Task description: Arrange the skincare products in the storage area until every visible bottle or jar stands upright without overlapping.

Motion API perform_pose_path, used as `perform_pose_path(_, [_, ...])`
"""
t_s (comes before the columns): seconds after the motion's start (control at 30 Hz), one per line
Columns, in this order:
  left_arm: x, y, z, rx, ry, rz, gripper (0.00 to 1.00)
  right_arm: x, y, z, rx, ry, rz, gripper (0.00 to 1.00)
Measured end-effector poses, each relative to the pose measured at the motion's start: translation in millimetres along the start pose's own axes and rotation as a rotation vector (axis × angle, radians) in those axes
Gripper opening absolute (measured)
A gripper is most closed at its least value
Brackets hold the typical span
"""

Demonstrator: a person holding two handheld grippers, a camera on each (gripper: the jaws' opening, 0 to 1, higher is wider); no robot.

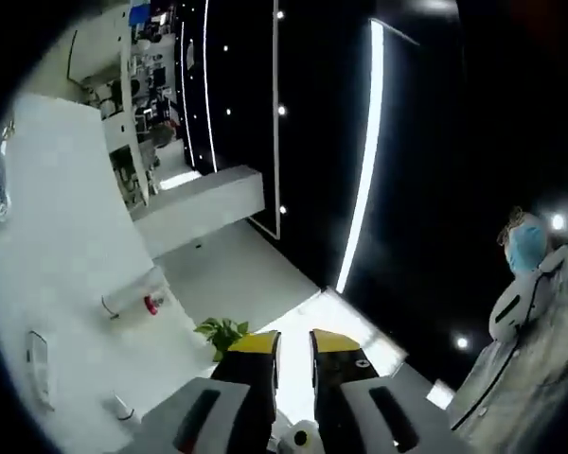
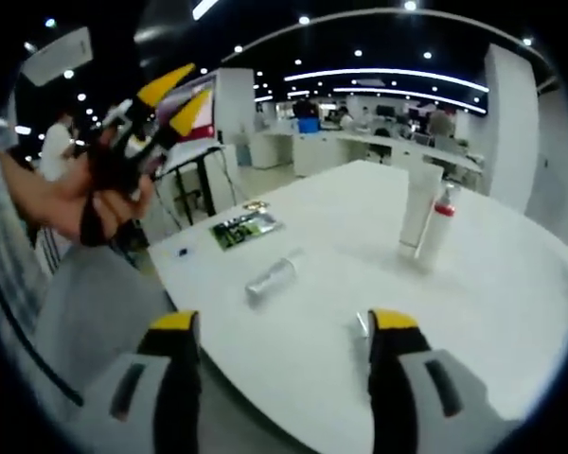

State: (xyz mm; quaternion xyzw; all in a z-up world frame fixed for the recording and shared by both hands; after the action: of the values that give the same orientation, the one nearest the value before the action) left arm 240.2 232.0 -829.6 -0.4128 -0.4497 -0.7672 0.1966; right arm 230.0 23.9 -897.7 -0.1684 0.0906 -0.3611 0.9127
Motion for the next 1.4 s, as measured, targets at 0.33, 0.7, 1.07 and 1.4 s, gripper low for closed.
perform_pose_path(0.33, [-7.6,12,-10.0,-0.039,0.009,0.018,0.01,3,-3,1.0,0.008,-0.007,-0.018,0.71])
perform_pose_path(0.7, [-59.3,14,-5.7,-0.408,0.567,0.283,0.04,5,-3,0.6,0.006,-0.025,-0.037,0.69])
perform_pose_path(1.07, [-131.6,-13,10.4,-0.595,0.664,0.835,0.52,5,0,-1.3,-0.015,-0.041,-0.043,0.69])
perform_pose_path(1.4, [-169.1,-25,1.4,-0.772,0.831,0.965,0.62,8,0,-3.6,-0.038,-0.046,-0.069,0.68])
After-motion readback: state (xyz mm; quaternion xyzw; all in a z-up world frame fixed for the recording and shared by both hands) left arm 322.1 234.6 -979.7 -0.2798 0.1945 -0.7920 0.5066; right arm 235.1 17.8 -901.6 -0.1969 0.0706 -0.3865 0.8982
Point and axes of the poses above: the point that each gripper's makers call its tool centre point, and the gripper's own axes: y roughly forward along the fingers, x roughly to its right, z roughly out of its top, the point moved 9 cm from there along -y, roughly backward along the fingers, and after that the axes turned 7 degrees about x, right-handed, at the moved point
